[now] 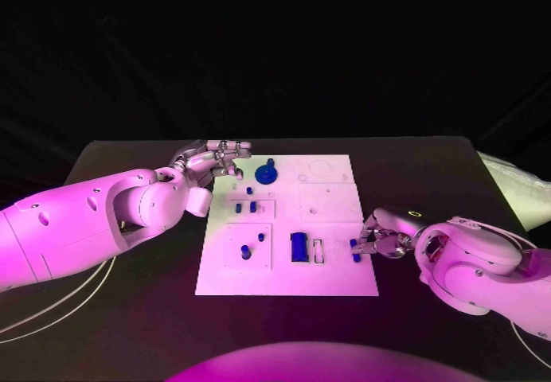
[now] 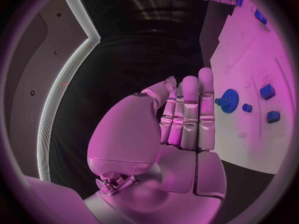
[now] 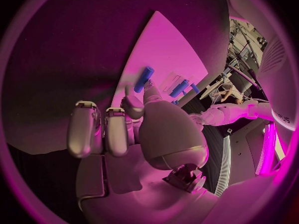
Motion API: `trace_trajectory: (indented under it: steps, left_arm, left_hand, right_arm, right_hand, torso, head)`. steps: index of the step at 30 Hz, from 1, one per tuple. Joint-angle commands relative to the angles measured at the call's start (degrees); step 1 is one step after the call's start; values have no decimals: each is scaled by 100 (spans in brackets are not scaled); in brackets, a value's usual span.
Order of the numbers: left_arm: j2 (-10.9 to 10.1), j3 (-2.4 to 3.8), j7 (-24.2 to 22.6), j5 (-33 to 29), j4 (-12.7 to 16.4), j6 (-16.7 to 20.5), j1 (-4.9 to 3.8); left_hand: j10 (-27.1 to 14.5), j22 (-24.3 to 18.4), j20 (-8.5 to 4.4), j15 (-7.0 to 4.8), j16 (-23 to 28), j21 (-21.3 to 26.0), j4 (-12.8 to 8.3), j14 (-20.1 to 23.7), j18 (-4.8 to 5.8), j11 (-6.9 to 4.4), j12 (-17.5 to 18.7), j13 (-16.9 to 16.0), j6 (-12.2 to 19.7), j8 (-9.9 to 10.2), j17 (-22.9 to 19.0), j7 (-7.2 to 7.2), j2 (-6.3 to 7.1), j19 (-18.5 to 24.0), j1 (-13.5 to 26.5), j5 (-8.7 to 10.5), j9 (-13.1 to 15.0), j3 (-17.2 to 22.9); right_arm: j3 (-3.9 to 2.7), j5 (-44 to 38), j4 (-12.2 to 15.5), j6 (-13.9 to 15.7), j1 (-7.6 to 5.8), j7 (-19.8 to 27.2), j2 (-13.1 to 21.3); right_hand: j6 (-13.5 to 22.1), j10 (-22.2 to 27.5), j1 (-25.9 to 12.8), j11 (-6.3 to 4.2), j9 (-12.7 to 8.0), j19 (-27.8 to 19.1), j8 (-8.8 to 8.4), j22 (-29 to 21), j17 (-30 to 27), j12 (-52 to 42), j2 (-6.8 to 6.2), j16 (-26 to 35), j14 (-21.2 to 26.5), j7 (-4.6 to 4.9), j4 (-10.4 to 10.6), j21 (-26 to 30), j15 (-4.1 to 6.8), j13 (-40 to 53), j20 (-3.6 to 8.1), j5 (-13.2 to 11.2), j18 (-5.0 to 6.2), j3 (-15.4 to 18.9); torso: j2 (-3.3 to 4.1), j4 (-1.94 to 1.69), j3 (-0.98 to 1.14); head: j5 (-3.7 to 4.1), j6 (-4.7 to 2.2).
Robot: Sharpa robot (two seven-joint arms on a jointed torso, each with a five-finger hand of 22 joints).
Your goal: Assemble the parts on the task board
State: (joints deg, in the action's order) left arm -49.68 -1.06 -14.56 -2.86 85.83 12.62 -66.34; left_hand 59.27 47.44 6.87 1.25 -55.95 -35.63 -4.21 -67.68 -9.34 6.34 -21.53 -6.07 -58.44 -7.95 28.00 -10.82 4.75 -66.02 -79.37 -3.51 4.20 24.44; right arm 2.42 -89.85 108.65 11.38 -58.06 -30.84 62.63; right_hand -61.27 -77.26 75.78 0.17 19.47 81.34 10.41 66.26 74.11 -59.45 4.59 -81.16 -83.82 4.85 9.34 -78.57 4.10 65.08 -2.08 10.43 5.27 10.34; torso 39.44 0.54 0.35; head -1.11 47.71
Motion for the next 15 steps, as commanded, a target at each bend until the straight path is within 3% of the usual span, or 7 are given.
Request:
trace_trajectory:
  steps: [1,6,15]
  left_arm:
    - [6,3,-38,21,4,-114,1]
    - [8,3,-34,21,1,-119,2]
    - [8,3,-27,21,-1,-119,4]
  left_hand:
    - [-42,-7,7,4,-10,38,0,51,-111,-7,-23,-2,41,-30,-5,15,-31,19,38,-17,-8,-23]
    - [-42,-7,7,4,-10,38,0,51,-111,-7,-23,-2,41,-30,-5,15,-31,19,38,-17,-8,-23]
    - [-42,-7,7,4,-10,38,0,51,-111,-7,-23,-2,41,-30,-5,15,-31,19,38,-17,-8,-23]
  right_arm:
    - [16,-223,-30,-292,44,-97,-60]
    - [16,-553,-48,-701,90,-159,-162]
    - [18,-1007,-86,-1285,138,-205,-323]
  right_hand:
    - [-55,-24,53,-16,-16,14,-45,3,10,-15,-20,28,-343,-24,-18,17,-14,7,-23,24,-73,-58]
    - [-103,-12,404,-41,-31,22,-79,31,20,9,-64,27,-345,-44,-220,6,10,7,-1,-42,-79,-217]
    - [-152,-9,583,-47,-52,25,-119,47,38,36,-114,23,-348,-48,-345,2,14,2,4,-141,-84,-331]
  torso:
    - [-3,0,0]
    - [-3,-7,-3]
    - [-5,-2,-5]
  head:
    - [-2,9]
    - [-1,18]
    - [-15,22]
